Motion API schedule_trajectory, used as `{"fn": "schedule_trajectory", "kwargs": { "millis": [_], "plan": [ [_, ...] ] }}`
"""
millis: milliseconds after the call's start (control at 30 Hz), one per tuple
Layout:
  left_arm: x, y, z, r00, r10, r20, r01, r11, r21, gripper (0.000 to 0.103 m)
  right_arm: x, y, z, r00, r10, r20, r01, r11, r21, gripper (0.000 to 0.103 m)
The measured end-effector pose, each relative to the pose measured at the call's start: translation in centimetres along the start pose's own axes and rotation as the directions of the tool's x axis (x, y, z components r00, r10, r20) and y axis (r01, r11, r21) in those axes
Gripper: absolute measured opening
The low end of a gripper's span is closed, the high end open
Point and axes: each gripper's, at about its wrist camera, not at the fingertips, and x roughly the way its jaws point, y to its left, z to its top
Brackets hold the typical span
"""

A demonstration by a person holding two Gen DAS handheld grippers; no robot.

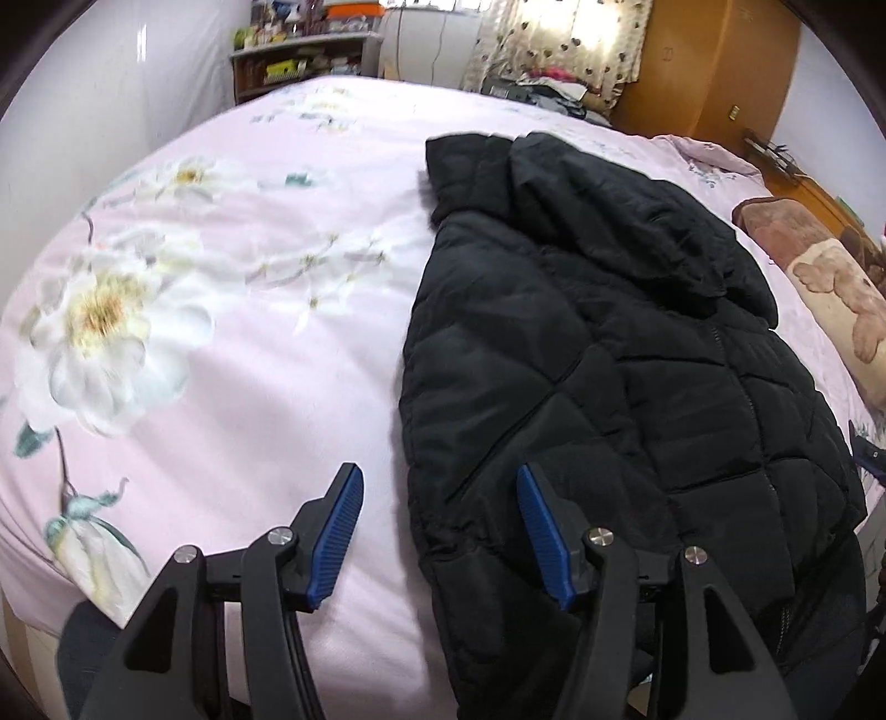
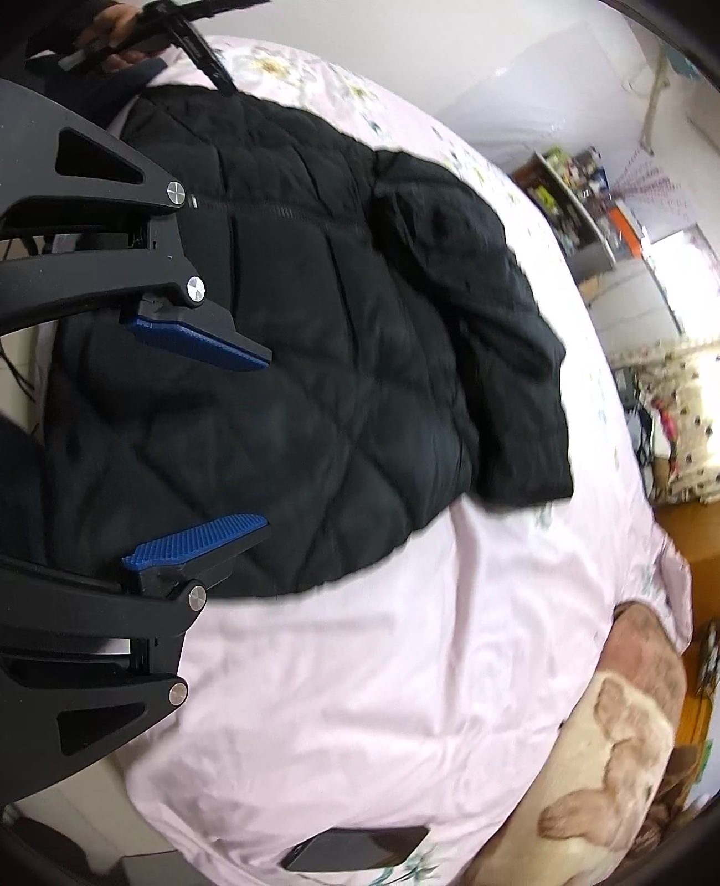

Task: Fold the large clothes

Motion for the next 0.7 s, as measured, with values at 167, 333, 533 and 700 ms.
{"fn": "schedule_trajectory", "kwargs": {
  "millis": [167, 333, 533, 700],
  "plan": [
    [1.5, 0.6, -0.7, 0.998, -0.051, -0.039, 0.049, 0.998, -0.047, 0.071, 1.0, -3.5, 0.7, 0.999, -0.028, -0.018, 0.029, 0.997, 0.076, 0.056],
    [2.4, 0.0, -1.5, 0.991, -0.112, -0.076, 0.107, 0.992, -0.073, 0.073, 3.3, -5.7, 0.8, 0.992, 0.035, -0.12, -0.018, 0.99, 0.14, 0.056],
    [2.8, -2.0, -2.9, 0.986, -0.126, -0.105, 0.125, 0.992, -0.018, 0.075, 4.8, -5.2, -0.1, 0.97, 0.135, -0.202, -0.102, 0.981, 0.163, 0.057],
    [2.5, -3.0, -2.3, 0.988, -0.095, -0.125, 0.1, 0.995, 0.032, 0.046, 4.6, -4.7, -0.2, 0.958, 0.168, -0.233, -0.133, 0.978, 0.16, 0.033]
  ]
}}
